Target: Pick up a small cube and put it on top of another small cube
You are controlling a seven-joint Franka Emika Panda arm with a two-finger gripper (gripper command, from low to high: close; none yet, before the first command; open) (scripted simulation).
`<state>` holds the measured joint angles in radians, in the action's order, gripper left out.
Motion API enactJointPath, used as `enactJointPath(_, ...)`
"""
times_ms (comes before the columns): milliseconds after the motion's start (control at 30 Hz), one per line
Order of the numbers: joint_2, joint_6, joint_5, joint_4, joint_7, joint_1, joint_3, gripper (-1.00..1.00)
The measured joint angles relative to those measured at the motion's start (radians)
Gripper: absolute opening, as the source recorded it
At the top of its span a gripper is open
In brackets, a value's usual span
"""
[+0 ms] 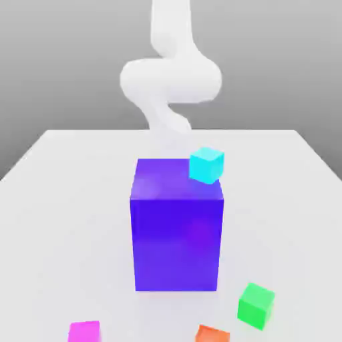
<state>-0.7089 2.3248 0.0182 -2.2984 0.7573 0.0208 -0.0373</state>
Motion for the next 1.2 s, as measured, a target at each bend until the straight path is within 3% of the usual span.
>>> enactJointPath(567, 0.623, 0.168, 0.177, 0.011, -0.330, 0.064, -0.194, 0.00)
enactJointPath(1000, 1.073, 0.315, 0.195, 0.017, -0.495, -0.008, -0.221, 0.00)
enactJointPath(1133, 1.219, 0.417, 0.246, 0.047, -0.540, -0.050, -0.173, 0.00)
enactJointPath(1167, 1.241, 0.433, 0.255, 0.052, -0.547, -0.058, -0.164, -1.00)
enactJointPath(1200, 1.241, 0.433, 0.255, 0.052, -0.547, -0.058, -0.164, -1.00)
